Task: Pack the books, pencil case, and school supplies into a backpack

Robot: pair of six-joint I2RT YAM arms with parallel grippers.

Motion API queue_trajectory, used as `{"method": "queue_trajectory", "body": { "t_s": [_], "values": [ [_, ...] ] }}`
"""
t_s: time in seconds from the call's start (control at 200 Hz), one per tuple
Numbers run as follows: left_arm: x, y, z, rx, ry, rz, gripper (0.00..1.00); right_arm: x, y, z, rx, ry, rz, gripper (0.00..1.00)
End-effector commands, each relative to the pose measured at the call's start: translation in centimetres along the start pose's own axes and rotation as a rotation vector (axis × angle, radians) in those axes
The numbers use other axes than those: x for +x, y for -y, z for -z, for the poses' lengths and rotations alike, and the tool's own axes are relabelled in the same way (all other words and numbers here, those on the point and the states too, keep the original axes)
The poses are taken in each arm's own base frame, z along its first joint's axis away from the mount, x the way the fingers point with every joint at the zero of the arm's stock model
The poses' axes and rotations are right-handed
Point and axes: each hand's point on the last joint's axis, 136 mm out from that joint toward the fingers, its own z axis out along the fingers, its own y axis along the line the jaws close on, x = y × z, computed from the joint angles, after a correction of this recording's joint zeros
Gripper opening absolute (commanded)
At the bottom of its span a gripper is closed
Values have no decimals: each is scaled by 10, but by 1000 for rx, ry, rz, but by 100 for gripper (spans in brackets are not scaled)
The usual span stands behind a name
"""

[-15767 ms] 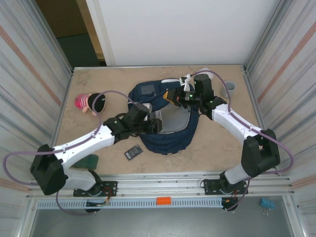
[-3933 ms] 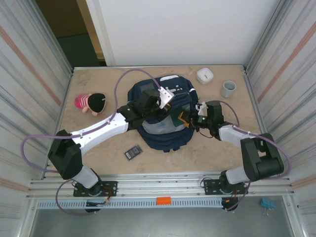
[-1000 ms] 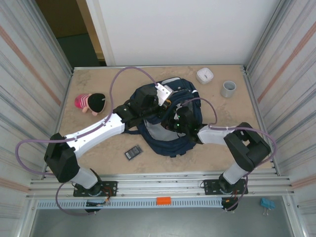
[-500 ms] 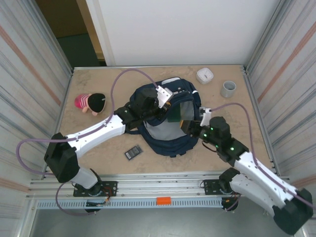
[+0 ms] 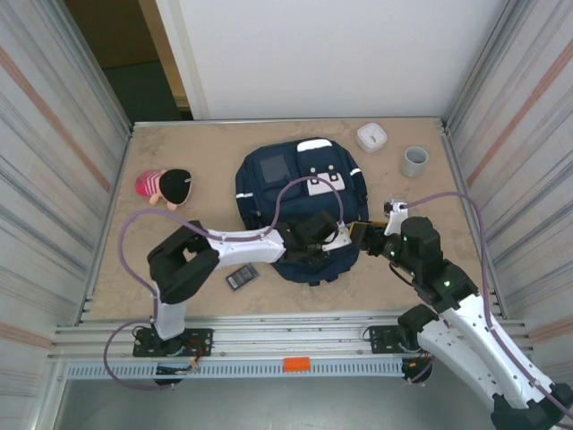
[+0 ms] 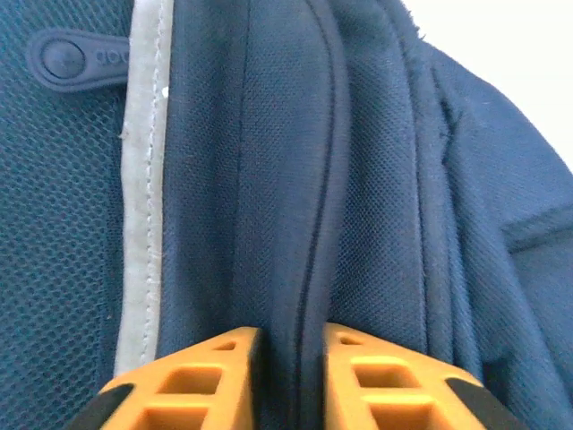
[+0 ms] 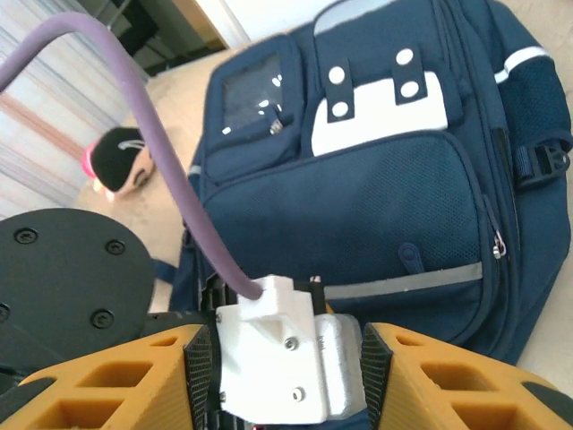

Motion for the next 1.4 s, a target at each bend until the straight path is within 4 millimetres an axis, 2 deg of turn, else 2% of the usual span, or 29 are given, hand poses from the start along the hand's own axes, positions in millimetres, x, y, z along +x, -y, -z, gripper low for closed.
{"method": "queue_trajectory", "body": {
  "t_s": [0.0, 0.165, 0.236, 0.311, 0.426, 0.526, 0.621, 0.697, 0.802, 1.002, 1.122, 1.223, 1.393],
  "values": [
    [-9, -6, 13, -18, 2, 43, 42, -6, -5, 4, -9, -4, 37, 51],
    [-32, -28, 55, -31, 110, 127, 74, -3, -1, -1, 7, -32, 18, 64],
    [-36, -42, 75, -19, 148, 203, 83, 0, -1, -7, 3, -65, -7, 67],
    [-34, -60, 95, 15, 189, 315, 88, 5, -3, -16, -15, -121, -38, 69],
    [-12, -91, 117, 90, 243, 509, 91, 18, 0, -32, -21, -224, -110, 70],
    [28, -127, 126, 150, 247, 749, 90, 32, 11, -45, 2, -310, -200, 71],
    [68, -150, 124, 212, 215, 944, 89, 46, 23, -54, 21, -374, -275, 71],
    [91, -159, 118, 224, 171, 1022, 88, 54, 27, -58, 18, -405, -308, 72],
    [109, -163, 103, 206, 94, 1017, 88, 69, 39, -65, 48, -452, -333, 73],
    [122, -176, 67, 198, 26, 996, 85, 89, 60, -68, 79, -498, -399, 75],
    [128, -172, 50, 233, -20, 994, 83, 97, 69, -70, 86, -518, -427, 76],
    [127, -164, 49, 268, 4, 996, 73, 102, 75, -71, 80, -531, -464, 76],
    [121, -157, 62, 289, 94, 1000, 54, 105, 76, -77, 57, -543, -486, 75]
  ]
}}
